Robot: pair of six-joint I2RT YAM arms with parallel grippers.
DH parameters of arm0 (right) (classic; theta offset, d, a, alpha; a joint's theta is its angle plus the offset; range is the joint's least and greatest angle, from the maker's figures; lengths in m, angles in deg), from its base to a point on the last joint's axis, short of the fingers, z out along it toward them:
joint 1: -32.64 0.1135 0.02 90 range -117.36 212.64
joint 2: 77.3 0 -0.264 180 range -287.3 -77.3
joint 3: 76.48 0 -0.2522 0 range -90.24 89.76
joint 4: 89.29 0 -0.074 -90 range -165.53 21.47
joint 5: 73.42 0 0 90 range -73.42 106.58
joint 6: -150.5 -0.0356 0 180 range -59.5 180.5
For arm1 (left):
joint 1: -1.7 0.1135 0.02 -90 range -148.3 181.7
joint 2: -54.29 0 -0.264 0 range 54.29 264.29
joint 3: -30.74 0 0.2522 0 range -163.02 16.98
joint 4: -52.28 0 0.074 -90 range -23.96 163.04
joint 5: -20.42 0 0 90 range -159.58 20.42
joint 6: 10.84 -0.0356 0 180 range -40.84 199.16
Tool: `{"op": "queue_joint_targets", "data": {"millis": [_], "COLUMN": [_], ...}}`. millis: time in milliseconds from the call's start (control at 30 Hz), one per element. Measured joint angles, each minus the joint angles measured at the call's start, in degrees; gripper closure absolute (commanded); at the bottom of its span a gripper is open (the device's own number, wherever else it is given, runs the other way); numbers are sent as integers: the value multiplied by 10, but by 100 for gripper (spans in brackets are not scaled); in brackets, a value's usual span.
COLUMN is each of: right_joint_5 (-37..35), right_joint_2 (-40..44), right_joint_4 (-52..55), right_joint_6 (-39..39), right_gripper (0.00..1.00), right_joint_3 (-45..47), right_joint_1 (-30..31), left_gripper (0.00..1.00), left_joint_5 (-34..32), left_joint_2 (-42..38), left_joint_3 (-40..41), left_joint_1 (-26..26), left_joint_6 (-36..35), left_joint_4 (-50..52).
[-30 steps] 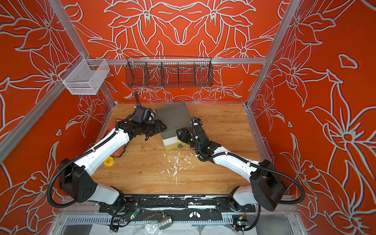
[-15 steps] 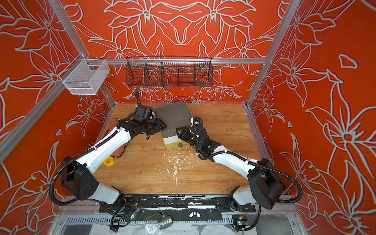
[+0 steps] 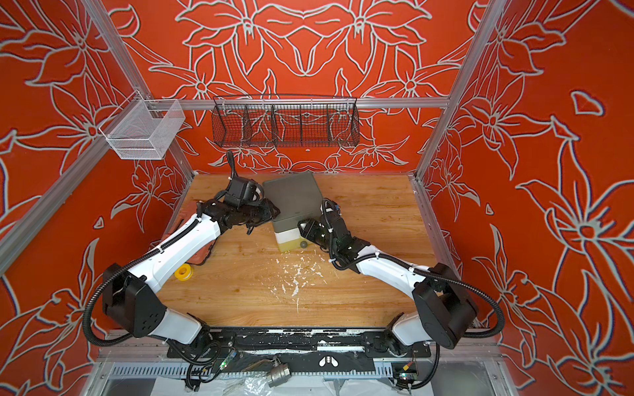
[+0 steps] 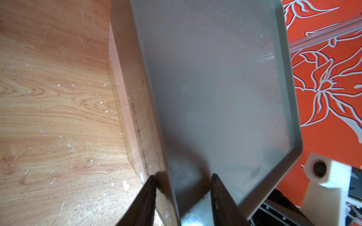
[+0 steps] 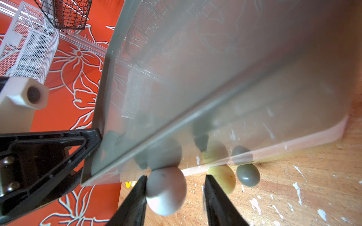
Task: Take the mice out of the drawer
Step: Open the drawer in the storage box.
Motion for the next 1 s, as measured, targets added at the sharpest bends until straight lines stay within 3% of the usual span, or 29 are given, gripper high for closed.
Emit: {"op": "queue_joint_targets", "data": {"millis": [500,1000], "right_joint_5": [7,17], "right_joint_2": [-3,61], "right_joint_4": [-14,25], "right_joint_6": [-1,-4], "right_gripper": [74,78], "right_joint_3": [-1,34], "right_joint_1": [0,4], "left_gripper": [60,62], "left_joint_5": [-21,-44], "left_joint_2": [9,21], "left_joint_3": [-11,-22], "left_joint_1": [0,0], "left_joint_6": [9,24], "left_joint_4": [2,-2]}}
